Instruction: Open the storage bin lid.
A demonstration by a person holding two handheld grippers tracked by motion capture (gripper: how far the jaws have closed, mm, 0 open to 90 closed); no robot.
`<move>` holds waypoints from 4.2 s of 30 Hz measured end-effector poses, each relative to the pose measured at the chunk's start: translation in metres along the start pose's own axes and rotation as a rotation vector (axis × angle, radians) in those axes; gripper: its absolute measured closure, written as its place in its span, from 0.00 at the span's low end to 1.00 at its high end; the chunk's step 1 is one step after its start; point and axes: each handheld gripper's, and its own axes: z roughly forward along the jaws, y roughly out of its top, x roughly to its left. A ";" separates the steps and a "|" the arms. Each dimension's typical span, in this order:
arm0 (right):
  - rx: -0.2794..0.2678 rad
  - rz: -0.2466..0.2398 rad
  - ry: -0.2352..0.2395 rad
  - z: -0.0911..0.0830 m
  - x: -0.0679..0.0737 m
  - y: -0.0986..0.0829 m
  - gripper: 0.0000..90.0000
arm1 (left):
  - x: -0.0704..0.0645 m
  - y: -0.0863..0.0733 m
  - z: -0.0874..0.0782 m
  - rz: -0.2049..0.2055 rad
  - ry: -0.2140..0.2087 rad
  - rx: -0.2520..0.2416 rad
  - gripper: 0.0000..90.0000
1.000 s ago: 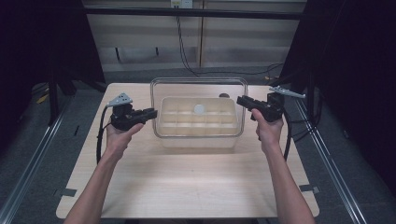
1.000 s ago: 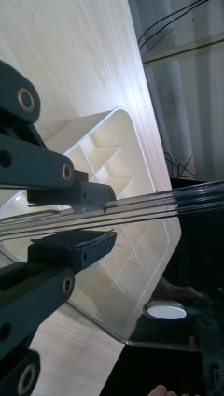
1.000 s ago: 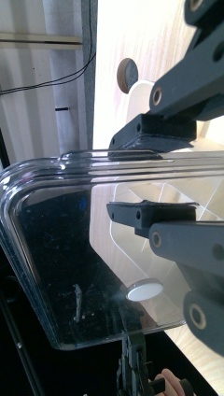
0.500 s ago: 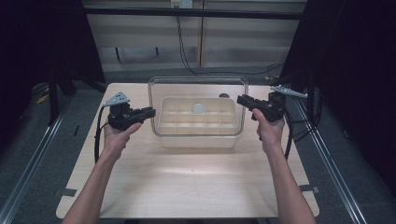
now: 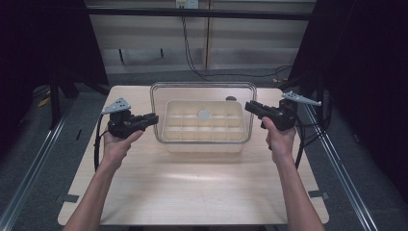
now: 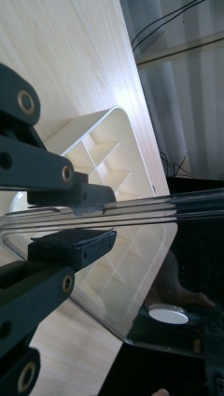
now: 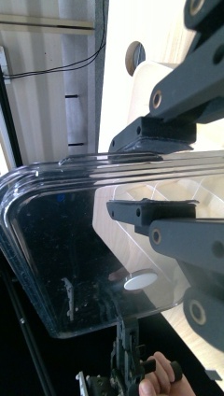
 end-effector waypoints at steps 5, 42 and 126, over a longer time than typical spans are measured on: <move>-0.002 -0.011 -0.003 -0.004 0.004 0.000 0.78 | -0.003 -0.001 -0.001 0.006 0.005 0.010 0.86; 0.052 0.005 -0.004 -0.035 0.025 -0.018 0.78 | -0.031 -0.015 -0.024 0.049 -0.022 0.061 0.84; 0.286 0.025 -0.027 -0.076 0.049 -0.122 0.76 | -0.081 -0.099 -0.048 0.036 -0.096 0.298 0.80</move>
